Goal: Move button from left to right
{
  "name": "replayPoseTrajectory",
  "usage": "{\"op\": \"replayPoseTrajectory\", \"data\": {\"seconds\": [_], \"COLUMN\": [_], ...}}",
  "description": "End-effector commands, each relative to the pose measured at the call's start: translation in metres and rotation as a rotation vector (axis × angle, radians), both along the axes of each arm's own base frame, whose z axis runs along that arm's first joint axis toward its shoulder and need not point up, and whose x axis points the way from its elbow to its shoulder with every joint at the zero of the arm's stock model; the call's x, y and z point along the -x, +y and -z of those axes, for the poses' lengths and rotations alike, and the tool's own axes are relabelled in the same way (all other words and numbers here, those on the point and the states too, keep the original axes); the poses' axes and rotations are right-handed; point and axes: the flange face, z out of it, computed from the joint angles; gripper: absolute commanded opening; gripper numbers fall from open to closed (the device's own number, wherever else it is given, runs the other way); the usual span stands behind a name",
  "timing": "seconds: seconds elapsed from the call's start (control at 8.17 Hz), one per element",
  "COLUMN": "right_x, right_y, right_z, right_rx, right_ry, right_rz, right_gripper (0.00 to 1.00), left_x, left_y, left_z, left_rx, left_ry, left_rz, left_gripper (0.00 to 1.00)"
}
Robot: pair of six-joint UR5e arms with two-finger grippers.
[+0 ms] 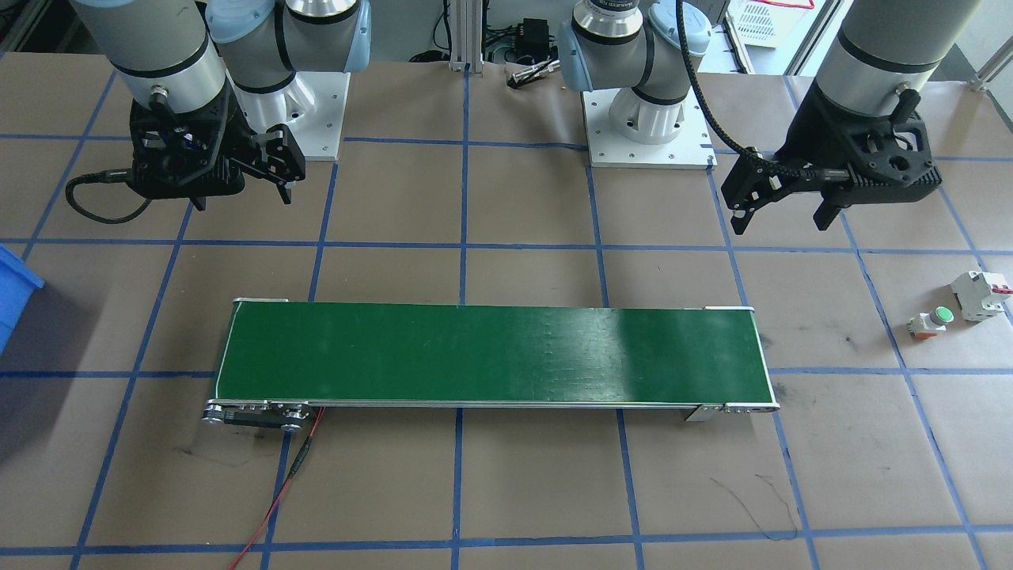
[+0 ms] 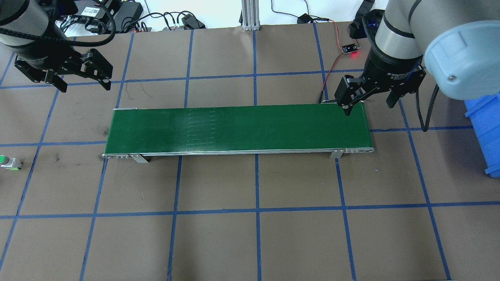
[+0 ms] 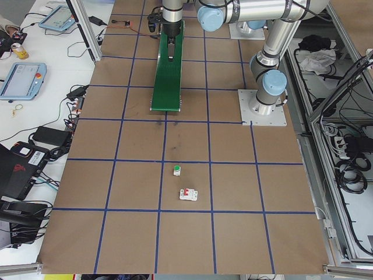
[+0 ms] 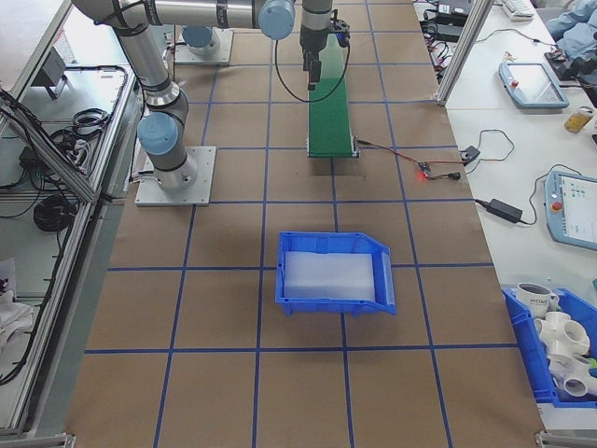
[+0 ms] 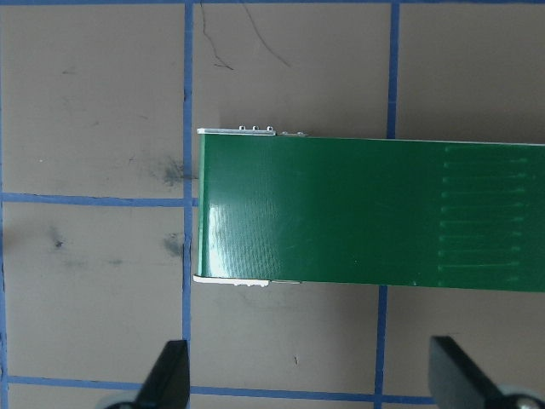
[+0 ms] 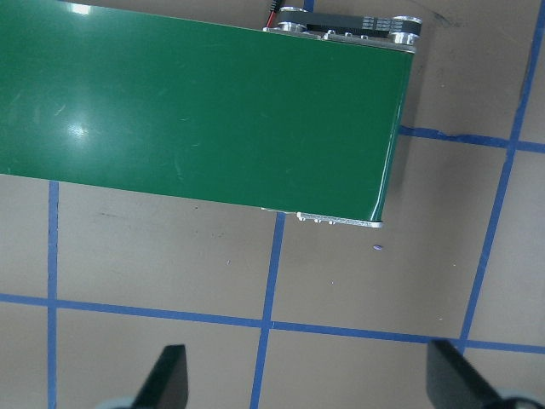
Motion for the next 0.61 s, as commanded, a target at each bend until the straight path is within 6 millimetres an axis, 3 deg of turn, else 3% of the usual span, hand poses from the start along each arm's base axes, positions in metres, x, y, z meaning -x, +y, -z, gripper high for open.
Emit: {"op": "replayPoseTrajectory", "data": {"seconds": [0.0,0.12,0.37,0.49], "right_x": [0.000,0.000,0.000,0.000], "right_y": [0.000,0.000,0.000,0.000], "right_z": [0.000,0.000,0.000,0.000], "right_rx": [0.001,0.001,0.001,0.001], "right_ry": [0.000,0.000,0.000,-0.002], "right_rz": [0.000,0.000,0.000,0.000], "right_gripper": [1.00,1.00,1.00,1.00], "left_x": [-0.003,-0.032,-0.139,-0.176], "left_y": [0.003,0.001,0.002,0.001], "left_z": [0.003,0.000,0.013,0.021], "left_rx": [-0.034,-0.032,-0.045,-0.049], "left_ry": [0.058,0.048,0.056,0.054], "left_rz": [0.001,-0.056,-0.196,-0.186], "left_gripper": [1.00,1.00,1.00,1.00]}}
